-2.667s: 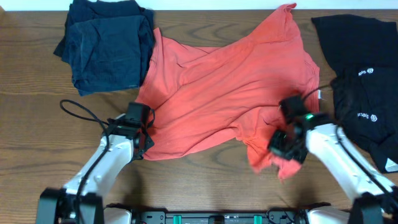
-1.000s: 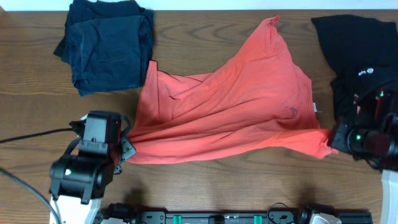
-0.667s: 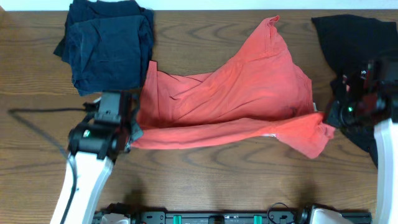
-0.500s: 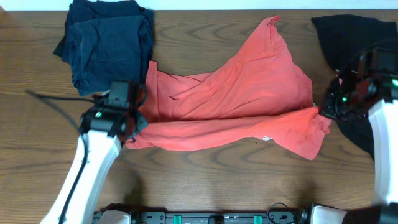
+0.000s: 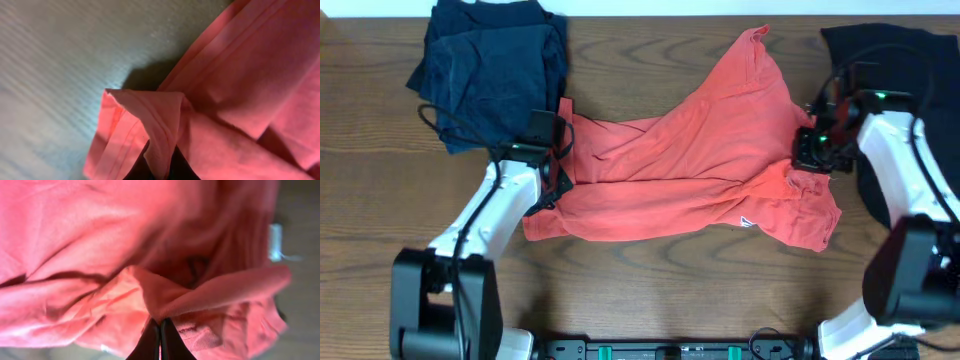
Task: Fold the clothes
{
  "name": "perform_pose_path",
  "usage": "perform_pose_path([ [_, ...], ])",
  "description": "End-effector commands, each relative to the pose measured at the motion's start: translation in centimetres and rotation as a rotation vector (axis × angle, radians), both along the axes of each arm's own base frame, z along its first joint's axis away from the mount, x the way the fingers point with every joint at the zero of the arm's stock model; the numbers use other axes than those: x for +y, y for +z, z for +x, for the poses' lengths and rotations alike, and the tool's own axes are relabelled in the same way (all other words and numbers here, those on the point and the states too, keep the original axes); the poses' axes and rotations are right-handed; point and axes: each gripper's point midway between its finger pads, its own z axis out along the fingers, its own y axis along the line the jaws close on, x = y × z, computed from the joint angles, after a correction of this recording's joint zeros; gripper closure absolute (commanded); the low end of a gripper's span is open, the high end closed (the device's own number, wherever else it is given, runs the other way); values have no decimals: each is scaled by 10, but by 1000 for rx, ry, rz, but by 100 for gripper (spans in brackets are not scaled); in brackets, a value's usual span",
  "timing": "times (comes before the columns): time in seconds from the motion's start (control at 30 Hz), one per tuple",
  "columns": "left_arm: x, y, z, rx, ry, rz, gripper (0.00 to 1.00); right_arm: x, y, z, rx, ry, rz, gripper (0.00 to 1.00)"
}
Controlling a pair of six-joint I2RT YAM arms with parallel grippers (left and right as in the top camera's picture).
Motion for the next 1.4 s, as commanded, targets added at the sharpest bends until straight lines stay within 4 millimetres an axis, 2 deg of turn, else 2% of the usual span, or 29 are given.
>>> perform_pose_path([
  [0.0, 2, -6, 8, 3, -22, 21, 94, 6, -15, 8, 15, 25, 8, 99],
  [0.2, -1, -5, 24, -56, -49, 17, 94, 5, -20, 16, -11, 25, 7, 99],
  [0.23, -1, -5, 25, -59, -49, 16, 94, 6, -20, 17, -14, 26, 8, 98],
  [0.27, -1, -5, 25, -59, -49, 16, 93, 6, -19, 17, -15, 26, 10, 93],
  [0.37, -1, -6, 23, -50, -49, 17, 83, 6, -19, 17, -15, 30, 13, 76],
  [0.4, -1, -6, 23, -49, -57, 18, 75, 7, -19, 17, -15, 30, 17, 72],
  [0.53, -1, -3, 21, -20, -154, 40, 58, 12, -11, 25, -43, 49, 44, 65],
  [0.7, -1, 22, 22, 27, -220, 54, 49, 15, 24, 44, -112, 88, 52, 60],
  [0.8, -10, 45, 31, 26, -287, 22, 42, 16, 57, 56, -164, 120, 50, 57],
  [0.97, -33, 94, 53, -50, -391, -59, 30, 16, 110, 72, -264, 174, 24, 50],
  [1.1, -43, 118, 75, -140, -468, -40, 28, 15, 133, 84, -336, 184, 12, 48],
  [1.2, -51, 115, 93, -176, -513, -29, 27, 16, 138, 91, -370, 186, 12, 50],
  [1.37, -60, 81, 119, -125, -586, -36, 27, 23, 138, 91, -374, 208, 8, 51],
])
